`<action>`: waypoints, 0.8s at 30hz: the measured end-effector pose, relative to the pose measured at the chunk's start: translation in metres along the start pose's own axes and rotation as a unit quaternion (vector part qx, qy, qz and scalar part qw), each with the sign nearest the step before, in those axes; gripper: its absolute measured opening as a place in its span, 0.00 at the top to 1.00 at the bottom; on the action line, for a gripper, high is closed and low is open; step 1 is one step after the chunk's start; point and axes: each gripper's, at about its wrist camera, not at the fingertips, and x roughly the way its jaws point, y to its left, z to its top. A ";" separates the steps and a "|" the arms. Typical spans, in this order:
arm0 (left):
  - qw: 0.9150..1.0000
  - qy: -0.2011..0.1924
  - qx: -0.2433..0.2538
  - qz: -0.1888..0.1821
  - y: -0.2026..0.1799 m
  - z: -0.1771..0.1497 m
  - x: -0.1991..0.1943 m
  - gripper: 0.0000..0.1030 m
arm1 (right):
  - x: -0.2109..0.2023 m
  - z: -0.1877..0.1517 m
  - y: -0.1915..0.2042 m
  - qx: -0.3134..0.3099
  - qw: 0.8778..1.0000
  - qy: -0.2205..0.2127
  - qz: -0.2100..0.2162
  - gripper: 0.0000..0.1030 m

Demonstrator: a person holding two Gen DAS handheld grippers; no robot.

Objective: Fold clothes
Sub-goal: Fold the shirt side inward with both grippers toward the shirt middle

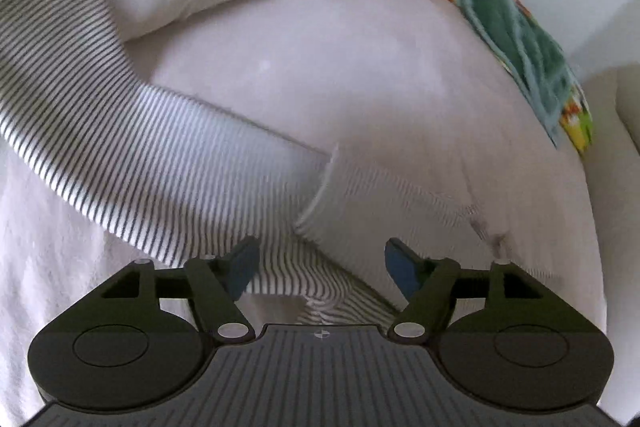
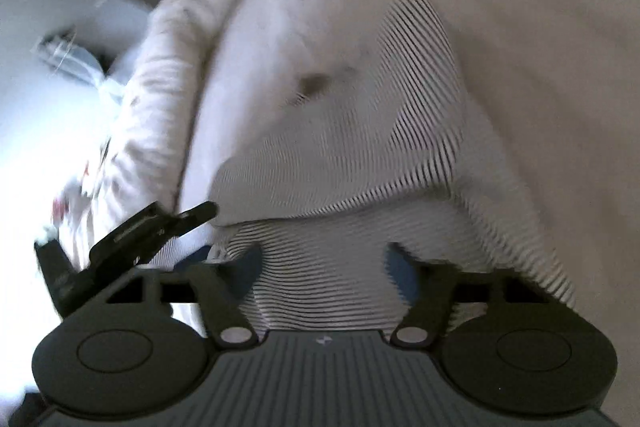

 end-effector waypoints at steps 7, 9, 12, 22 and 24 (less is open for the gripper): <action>0.999 -0.023 0.027 0.032 -0.029 -0.001 0.021 0.59 | 0.016 0.006 -0.035 0.173 0.980 -0.097 0.004 0.63; 0.996 -0.037 0.070 0.037 -0.047 -0.005 0.018 0.71 | 0.011 0.013 -0.038 0.177 0.977 -0.120 0.002 0.78; 0.992 -0.050 0.114 -0.011 -0.072 -0.012 0.007 0.74 | -0.012 0.028 -0.052 0.175 0.971 -0.164 -0.012 0.83; 0.993 -0.032 0.117 0.007 -0.072 -0.030 -0.008 0.46 | -0.037 0.050 -0.053 0.096 0.984 -0.146 -0.033 0.75; 0.996 -0.007 0.089 -0.013 -0.066 -0.029 -0.012 0.42 | -0.041 0.043 -0.054 0.072 0.987 -0.138 -0.042 0.74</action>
